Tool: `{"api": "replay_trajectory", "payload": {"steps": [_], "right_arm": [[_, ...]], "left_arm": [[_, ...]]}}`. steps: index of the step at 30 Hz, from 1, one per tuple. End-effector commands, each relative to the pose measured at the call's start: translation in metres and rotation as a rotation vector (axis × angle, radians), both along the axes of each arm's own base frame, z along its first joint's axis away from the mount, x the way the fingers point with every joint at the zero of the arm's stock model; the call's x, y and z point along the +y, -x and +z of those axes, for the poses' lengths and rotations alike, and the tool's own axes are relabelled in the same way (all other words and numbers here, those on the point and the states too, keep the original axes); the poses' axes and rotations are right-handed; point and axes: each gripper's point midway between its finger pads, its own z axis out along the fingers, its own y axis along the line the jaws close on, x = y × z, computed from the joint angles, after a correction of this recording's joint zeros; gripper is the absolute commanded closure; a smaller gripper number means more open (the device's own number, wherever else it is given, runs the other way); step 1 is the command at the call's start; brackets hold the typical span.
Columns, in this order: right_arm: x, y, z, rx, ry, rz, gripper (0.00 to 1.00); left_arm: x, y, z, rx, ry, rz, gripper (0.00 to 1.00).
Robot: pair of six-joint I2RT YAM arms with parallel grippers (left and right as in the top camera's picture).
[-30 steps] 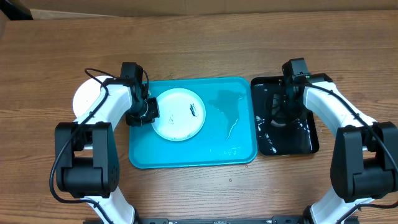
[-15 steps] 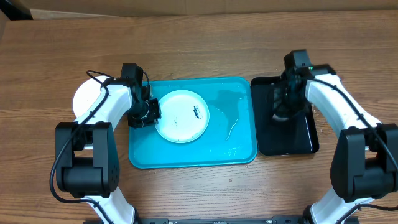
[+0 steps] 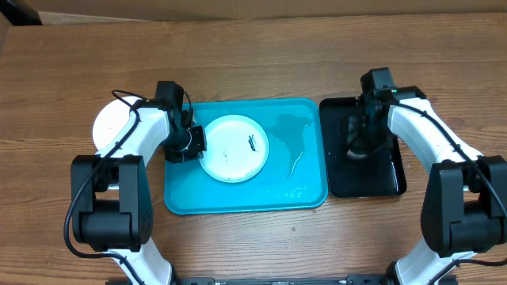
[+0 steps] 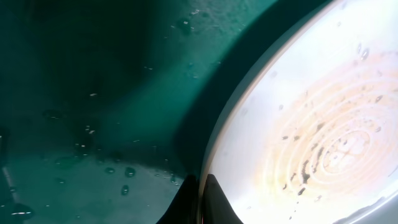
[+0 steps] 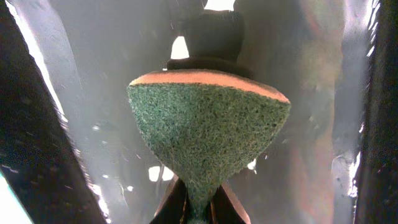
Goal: Clean dirty plates on tray and stack at the side
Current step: 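Dip the sponge in the black tray water with the right gripper, then scrub the white plate held by the left gripper with the sponge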
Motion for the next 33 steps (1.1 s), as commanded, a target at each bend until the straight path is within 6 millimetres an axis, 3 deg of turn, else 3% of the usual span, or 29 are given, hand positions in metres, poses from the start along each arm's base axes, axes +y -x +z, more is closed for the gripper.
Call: {"api": "replay_trajectory", "payload": {"steps": [1, 8, 13, 17, 18, 22, 25, 27, 33], "right_arm": [[0.0, -0.008, 0.012, -0.022, 0.009, 0.023, 0.96], [0.002, -0.022, 0.067, -0.035, 0.008, 0.025, 0.96], [0.016, -0.015, 0.067, -0.007, -0.068, 0.034, 0.96], [0.067, -0.014, 0.075, -0.017, -0.313, 0.132, 0.96], [0.093, -0.014, 0.084, -0.032, -0.433, 0.17, 0.96], [0.144, -0.013, 0.099, -0.07, -0.573, 0.266, 0.96], [0.178, -0.01, 0.095, -0.113, -0.511, 0.339, 0.96], [0.19, -0.008, 0.089, -0.143, -0.414, 0.358, 0.96], [0.2, 0.003, 0.073, -0.245, -0.069, 0.344, 0.96]], "left_arm": [[-0.01, 0.005, -0.004, 0.015, 0.007, -0.029, 0.96], [-0.017, 0.004, -0.004, 0.005, 0.008, -0.047, 0.96], [-0.021, 0.005, -0.004, 0.005, 0.008, -0.058, 0.96], [-0.027, 0.005, -0.004, 0.002, 0.009, -0.064, 0.96], [-0.031, 0.006, -0.004, 0.001, 0.01, -0.068, 0.96], [-0.04, 0.007, -0.004, 0.004, 0.01, -0.072, 0.96], [-0.05, 0.01, -0.004, 0.009, 0.01, -0.069, 0.96], [-0.056, 0.011, -0.004, 0.011, 0.011, -0.071, 0.96], [-0.074, 0.015, -0.004, 0.012, 0.013, -0.081, 0.96]]}}
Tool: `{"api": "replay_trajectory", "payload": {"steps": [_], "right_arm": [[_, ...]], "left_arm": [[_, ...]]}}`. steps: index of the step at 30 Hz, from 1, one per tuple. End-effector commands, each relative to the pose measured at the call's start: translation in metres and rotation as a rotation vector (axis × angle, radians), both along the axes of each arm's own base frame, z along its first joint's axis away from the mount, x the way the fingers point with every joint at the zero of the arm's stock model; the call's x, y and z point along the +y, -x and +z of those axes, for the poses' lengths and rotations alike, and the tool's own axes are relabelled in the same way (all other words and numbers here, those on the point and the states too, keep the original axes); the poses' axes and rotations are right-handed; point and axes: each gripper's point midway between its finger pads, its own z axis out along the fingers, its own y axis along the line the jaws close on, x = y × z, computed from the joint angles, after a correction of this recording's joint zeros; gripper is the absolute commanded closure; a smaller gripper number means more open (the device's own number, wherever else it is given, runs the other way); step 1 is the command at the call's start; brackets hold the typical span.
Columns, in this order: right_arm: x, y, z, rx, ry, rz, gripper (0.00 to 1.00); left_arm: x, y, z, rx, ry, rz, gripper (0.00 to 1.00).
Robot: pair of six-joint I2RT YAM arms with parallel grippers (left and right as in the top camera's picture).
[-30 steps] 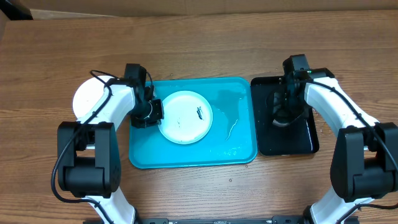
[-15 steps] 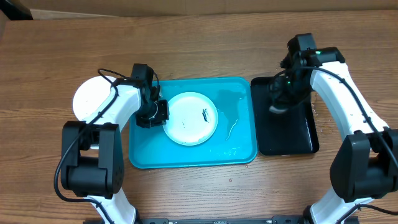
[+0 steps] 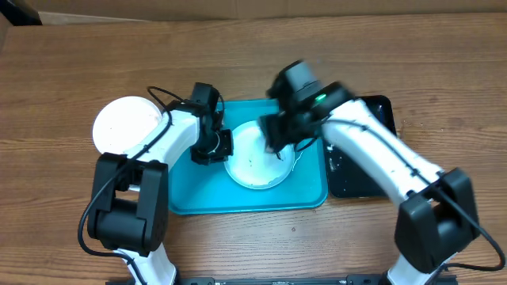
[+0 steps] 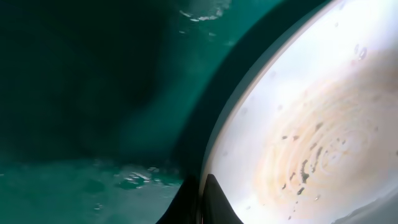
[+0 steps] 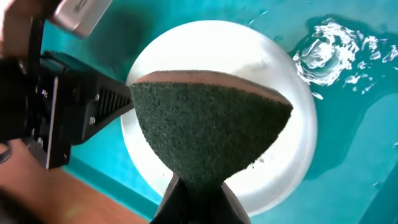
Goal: Clean dirty plates on tray and stack at the side
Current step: 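Scrub the white plate held by the left gripper with the sponge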
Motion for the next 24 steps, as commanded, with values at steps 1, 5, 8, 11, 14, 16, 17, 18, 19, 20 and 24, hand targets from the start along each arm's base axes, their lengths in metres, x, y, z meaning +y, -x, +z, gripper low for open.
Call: {"api": "replay_trajectory", "payload": {"steps": [1, 5, 8, 11, 14, 16, 17, 18, 19, 20, 24], "right_arm": [[-0.02, -0.012, -0.007, -0.132, 0.207, -0.12, 0.96], [-0.016, -0.009, -0.02, -0.162, 0.279, -0.118, 0.96], [-0.022, -0.007, -0.037, -0.13, 0.324, -0.151, 0.96], [-0.028, -0.004, -0.056, -0.087, 0.365, -0.167, 0.96], [-0.035, 0.0, -0.071, -0.044, 0.404, -0.193, 0.96], [-0.04, 0.003, -0.078, -0.014, 0.425, -0.213, 0.96], [-0.042, 0.004, -0.081, -0.005, 0.435, -0.214, 0.96], [-0.043, 0.006, -0.082, 0.002, 0.442, -0.218, 0.96], [-0.045, 0.007, -0.083, 0.007, 0.448, -0.226, 0.96], [-0.045, 0.007, -0.083, 0.01, 0.45, -0.226, 0.96], [-0.046, 0.007, -0.083, 0.012, 0.451, -0.229, 0.96]], "left_arm": [[-0.008, 0.007, -0.004, 0.027, 0.001, 0.025, 0.96], [-0.017, 0.01, -0.003, 0.038, 0.013, 0.031, 0.96], [-0.022, 0.012, -0.003, 0.044, 0.021, 0.03, 0.96], [-0.023, 0.013, -0.003, 0.046, 0.021, 0.032, 0.96], [-0.023, 0.013, -0.003, 0.045, 0.02, 0.032, 0.96], [-0.023, 0.013, -0.003, 0.046, 0.02, 0.032, 0.96], [-0.023, 0.013, -0.003, 0.046, 0.02, 0.032, 0.96], [-0.023, 0.013, -0.003, 0.045, 0.02, 0.032, 0.96], [-0.023, 0.013, -0.003, 0.045, 0.02, 0.032, 0.96], [-0.023, 0.013, -0.003, 0.045, 0.02, 0.032, 0.96], [-0.023, 0.013, -0.003, 0.045, 0.02, 0.032, 0.96]]}}
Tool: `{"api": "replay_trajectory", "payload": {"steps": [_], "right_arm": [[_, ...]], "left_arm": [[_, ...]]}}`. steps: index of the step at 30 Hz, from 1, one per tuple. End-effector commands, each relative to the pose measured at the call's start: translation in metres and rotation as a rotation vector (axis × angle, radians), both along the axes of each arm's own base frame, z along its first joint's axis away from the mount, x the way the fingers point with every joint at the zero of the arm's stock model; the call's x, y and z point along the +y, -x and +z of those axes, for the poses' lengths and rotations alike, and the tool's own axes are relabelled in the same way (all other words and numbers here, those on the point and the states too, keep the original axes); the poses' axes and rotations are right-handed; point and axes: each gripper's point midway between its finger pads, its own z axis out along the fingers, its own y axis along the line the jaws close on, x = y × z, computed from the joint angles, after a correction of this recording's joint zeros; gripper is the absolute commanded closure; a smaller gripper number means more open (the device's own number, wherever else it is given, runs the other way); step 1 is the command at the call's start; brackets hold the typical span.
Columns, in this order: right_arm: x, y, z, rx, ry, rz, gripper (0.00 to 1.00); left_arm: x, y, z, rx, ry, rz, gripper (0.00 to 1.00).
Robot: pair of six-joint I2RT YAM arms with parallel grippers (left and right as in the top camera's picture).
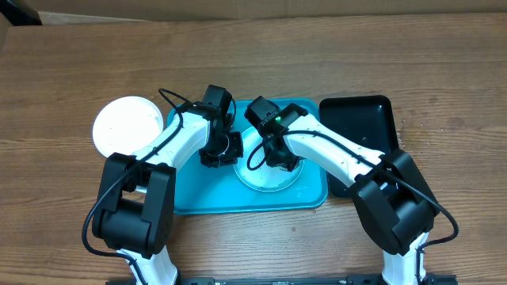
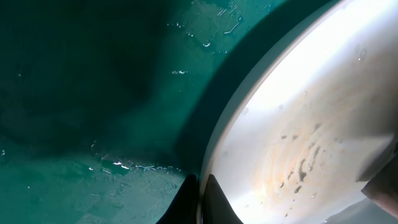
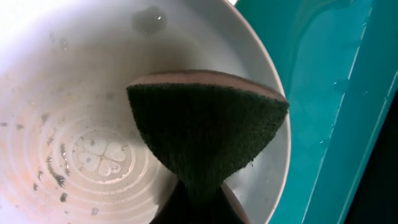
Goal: Clean dirty plates on tray and stack at the side
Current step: 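Scrub the white plate held by the left gripper with the sponge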
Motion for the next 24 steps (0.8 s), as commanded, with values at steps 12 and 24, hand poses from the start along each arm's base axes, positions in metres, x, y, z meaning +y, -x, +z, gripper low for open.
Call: {"api": "replay_trajectory", "payload": {"steps": [12, 24], "right_arm": [[-0.014, -0.014, -0.008, 0.038, -0.099, -0.096, 0.96], [-0.001, 0.014, -0.035, 0.189, -0.291, -0.031, 0.96]], "left_arm": [[-0.002, 0.005, -0.004, 0.021, 0.001, 0.005, 0.96], [-0.002, 0.005, -0.004, 0.021, 0.001, 0.004, 0.96]]}}
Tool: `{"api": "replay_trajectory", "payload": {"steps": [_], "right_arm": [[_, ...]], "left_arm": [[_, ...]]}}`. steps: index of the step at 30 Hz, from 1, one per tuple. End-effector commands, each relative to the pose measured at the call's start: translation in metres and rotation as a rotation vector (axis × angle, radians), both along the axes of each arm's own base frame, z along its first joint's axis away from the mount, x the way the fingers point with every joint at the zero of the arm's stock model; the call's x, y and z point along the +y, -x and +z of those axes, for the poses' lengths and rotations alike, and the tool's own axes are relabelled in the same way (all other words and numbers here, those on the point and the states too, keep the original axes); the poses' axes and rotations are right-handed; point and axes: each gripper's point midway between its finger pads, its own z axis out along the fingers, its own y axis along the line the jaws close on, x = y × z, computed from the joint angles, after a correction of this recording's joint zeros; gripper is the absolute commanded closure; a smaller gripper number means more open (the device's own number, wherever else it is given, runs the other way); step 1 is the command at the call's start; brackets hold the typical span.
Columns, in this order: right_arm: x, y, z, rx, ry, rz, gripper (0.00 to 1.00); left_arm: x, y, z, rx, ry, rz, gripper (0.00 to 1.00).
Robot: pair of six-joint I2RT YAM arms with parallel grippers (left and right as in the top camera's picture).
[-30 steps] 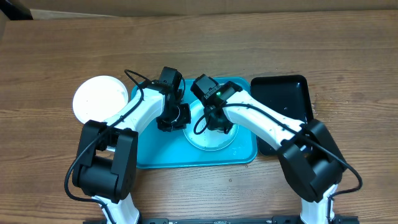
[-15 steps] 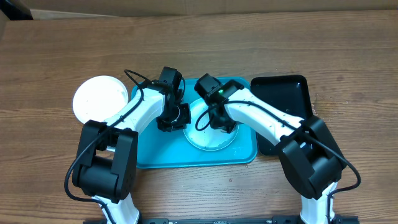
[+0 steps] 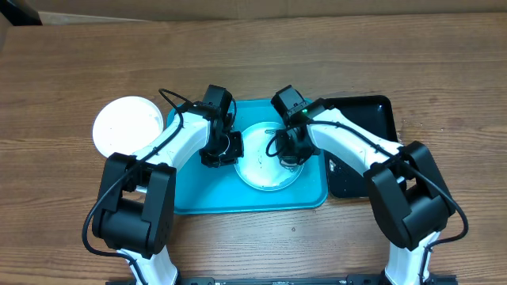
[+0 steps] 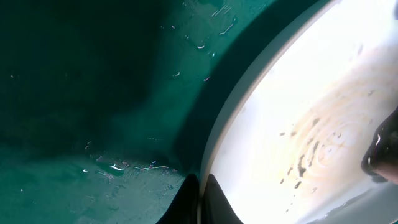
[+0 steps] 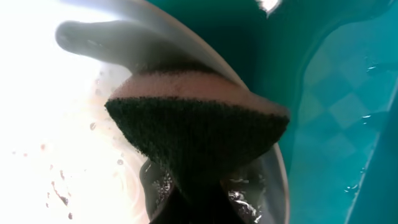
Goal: Clean dirty plates on tray and stack at the side
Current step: 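Scrub the white plate held by the left gripper with the sponge, then return the sponge to the black tray and raise the right gripper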
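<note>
A white plate (image 3: 265, 162) with dark specks and an orange smear lies in the teal tray (image 3: 190, 190). My left gripper (image 4: 199, 202) is shut on the plate's left rim (image 4: 217, 143). My right gripper (image 5: 198, 208) is shut on a green-and-pink sponge (image 5: 199, 134), which is pressed onto the plate (image 5: 56, 112) near its right rim. Overhead, the right gripper (image 3: 289, 150) stands over the plate's right side and the left gripper (image 3: 226, 149) at its left edge. A clean white plate (image 3: 127, 124) rests on the table to the left of the tray.
A black tray (image 3: 368, 150) lies right of the teal tray, partly under my right arm. Water drops and puddles (image 4: 118, 167) lie on the teal tray floor. Bare wooden table (image 3: 253, 55) surrounds both trays.
My right gripper with the sponge has moved from the plate's middle to its right side, and the sponge now looks pressed down there. The left gripper still holds the rim.
At first my right gripper held the sponge over the black tray while the left held the dirty plate's rim at the tray's left. Then the plate lay further right and the sponge was above it. Then the sponge was on the plate's middle, now at its right.
</note>
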Motion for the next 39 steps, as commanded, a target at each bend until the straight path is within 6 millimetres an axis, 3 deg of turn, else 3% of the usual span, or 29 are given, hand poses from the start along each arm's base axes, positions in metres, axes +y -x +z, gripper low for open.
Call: {"api": "replay_trajectory", "payload": {"steps": [1, 5, 12, 16, 20, 25, 27, 35, 39], "right_arm": [[0.013, 0.031, -0.015, 0.134, -0.097, 0.054, 0.96], [0.048, 0.043, -0.003, 0.192, -0.298, 0.128, 0.96], [0.094, 0.05, 0.013, 0.171, -0.468, 0.227, 0.96], [0.101, 0.037, 0.033, 0.145, -0.554, 0.262, 0.96], [0.09, 0.009, 0.075, 0.092, -0.645, 0.265, 0.96], [0.045, -0.021, 0.125, -0.002, -0.64, 0.227, 0.96], [0.02, -0.026, 0.131, -0.023, -0.59, 0.189, 0.96], [-0.12, -0.031, 0.094, 0.014, -0.089, -0.082, 0.96], [-0.158, -0.026, 0.076, 0.021, 0.076, -0.124, 0.96]], "left_arm": [[-0.001, 0.006, -0.004, 0.02, -0.005, 0.001, 0.96], [-0.001, 0.006, -0.004, 0.02, -0.004, 0.001, 0.96], [-0.001, 0.005, -0.004, 0.02, -0.005, 0.001, 0.96], [-0.001, 0.006, -0.004, 0.02, -0.005, 0.001, 0.96], [-0.001, 0.006, -0.004, 0.019, -0.005, -0.002, 0.96], [0.0, 0.005, -0.004, 0.017, -0.011, -0.002, 0.96], [0.0, 0.005, -0.004, 0.017, -0.011, -0.002, 0.96], [0.005, 0.003, -0.006, 0.008, -0.04, 0.0, 0.96], [0.006, 0.002, -0.006, 0.002, -0.051, 0.001, 0.96]]}}
